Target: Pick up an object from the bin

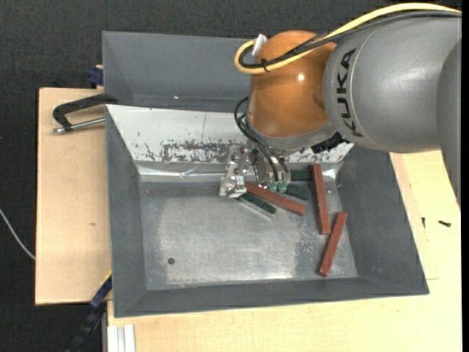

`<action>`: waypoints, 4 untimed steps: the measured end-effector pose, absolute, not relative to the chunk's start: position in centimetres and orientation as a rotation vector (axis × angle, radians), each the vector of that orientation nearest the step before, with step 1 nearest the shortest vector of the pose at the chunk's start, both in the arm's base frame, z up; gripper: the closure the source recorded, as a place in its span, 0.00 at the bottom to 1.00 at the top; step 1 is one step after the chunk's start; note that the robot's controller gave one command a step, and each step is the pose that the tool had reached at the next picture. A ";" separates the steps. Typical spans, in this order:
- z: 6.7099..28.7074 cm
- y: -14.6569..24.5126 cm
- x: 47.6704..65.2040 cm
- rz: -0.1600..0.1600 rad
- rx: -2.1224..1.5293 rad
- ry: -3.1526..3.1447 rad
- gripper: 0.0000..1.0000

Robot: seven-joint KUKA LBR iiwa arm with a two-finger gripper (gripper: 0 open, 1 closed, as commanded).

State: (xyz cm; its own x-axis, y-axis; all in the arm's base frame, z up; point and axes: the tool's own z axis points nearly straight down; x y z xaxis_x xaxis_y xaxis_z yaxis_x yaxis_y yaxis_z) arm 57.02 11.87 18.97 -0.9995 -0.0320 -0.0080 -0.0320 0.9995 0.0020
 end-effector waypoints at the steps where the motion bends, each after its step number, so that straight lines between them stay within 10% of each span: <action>1: 15.5 10.8 56.4 0.001 -0.076 3.143 1.00; 3: 14.4 9.7 57.1 0.003 -0.025 3.141 1.00; 4: 14.6 6.6 53.2 0.002 -0.126 3.137 1.00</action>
Offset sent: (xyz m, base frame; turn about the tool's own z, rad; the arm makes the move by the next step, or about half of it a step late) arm -0.0089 -0.0056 -0.0383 0.0148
